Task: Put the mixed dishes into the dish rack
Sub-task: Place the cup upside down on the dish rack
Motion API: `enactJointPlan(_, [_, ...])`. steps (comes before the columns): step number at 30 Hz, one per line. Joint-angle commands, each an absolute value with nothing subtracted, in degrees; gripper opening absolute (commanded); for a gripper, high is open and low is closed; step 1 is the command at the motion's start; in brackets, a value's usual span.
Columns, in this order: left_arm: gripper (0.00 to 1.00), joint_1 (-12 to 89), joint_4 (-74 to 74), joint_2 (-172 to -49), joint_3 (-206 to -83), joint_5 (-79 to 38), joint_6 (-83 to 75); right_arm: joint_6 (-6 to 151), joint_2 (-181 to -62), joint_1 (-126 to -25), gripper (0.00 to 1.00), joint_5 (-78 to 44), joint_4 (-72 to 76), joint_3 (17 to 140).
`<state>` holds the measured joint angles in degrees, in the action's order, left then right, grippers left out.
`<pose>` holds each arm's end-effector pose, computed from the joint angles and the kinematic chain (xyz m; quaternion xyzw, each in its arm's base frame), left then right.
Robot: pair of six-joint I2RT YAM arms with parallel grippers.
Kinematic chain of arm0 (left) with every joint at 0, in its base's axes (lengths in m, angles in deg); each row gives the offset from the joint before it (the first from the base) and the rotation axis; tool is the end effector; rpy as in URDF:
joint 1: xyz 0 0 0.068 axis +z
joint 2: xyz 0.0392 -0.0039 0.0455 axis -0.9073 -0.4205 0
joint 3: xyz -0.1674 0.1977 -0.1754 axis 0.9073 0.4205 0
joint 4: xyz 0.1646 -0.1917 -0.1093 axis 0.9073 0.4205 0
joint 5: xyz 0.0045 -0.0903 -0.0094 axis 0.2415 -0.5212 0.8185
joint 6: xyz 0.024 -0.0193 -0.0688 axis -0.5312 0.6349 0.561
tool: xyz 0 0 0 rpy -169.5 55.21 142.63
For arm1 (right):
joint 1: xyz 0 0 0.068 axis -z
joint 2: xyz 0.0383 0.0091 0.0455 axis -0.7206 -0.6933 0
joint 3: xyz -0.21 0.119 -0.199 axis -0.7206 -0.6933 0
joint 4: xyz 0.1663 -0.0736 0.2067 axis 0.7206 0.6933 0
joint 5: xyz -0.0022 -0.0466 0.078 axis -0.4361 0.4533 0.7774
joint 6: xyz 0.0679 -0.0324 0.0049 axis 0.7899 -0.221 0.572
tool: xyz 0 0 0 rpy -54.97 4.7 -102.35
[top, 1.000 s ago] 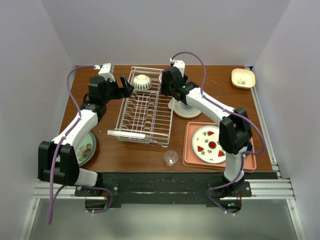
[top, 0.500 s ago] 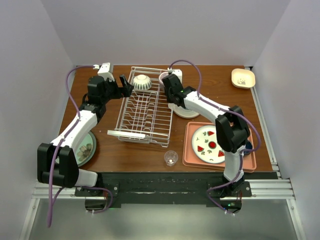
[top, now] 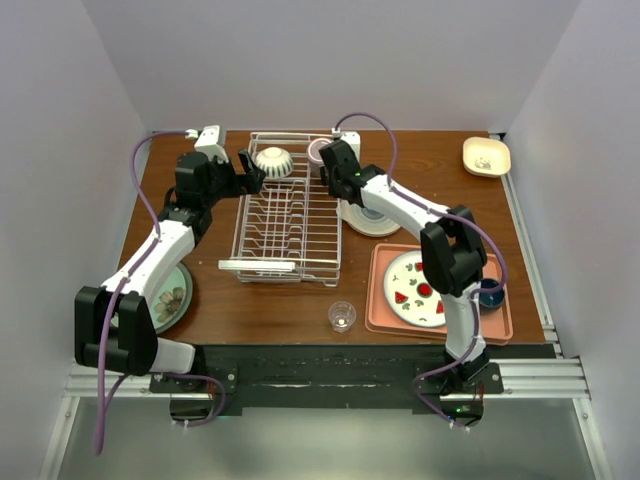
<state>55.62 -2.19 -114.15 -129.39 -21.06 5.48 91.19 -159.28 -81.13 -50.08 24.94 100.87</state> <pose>0.3495 -0.0683 0.3302 -0.0381 0.8051 -0.2150 0.5514 0.4449 0.2784 0.2545 0.0108 0.9031 0.0149 0.4291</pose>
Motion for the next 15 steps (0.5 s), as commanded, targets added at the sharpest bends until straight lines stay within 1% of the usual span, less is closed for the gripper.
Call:
enactJointPlan(1, [1.00, 55.38, -2.34, -112.51, -132.32, -19.80, 3.45, 90.63, -162.33, -81.88, 0.00, -46.38, 23.38, 107.53])
enactJointPlan(7, [1.00, 55.38, -1.99, -112.60, -132.58, -19.80, 3.01, 90.89, -162.61, -81.88, 0.00, -46.38, 23.74, 107.82])
enactJointPlan(9, [1.00, 55.38, -1.63, -112.43, -132.76, -19.89, 3.01, 91.15, -160.07, -81.88, 0.11, -46.99, 23.13, 105.19])
enactJointPlan(10, [1.00, 55.38, -1.46, -112.34, -132.76, -19.89, 2.93, 91.24, -159.10, -81.96, 0.19, -47.52, 22.17, 104.13])
enactJointPlan(11, [1.00, 55.38, -1.28, -112.08, -132.76, -19.98, 3.01, 91.33, -157.96, -81.88, 0.32, -48.13, 21.90, 103.25])
enactJointPlan(13, [1.00, 55.38, -1.19, -111.46, -132.58, -20.06, 3.10, 91.33, -155.05, -81.88, 0.37, -49.36, 21.81, 101.93])
enactJointPlan(14, [1.00, 55.38, -1.11, -111.28, -132.49, -20.24, 3.10, 91.24, -154.00, -81.88, 0.43, -49.45, 22.07, 101.84])
enactJointPlan(15, [1.00, 55.38, -1.02, -110.93, -132.49, -20.33, 3.19, 91.07, -152.25, -81.88, 0.46, -49.63, 22.24, 101.75])
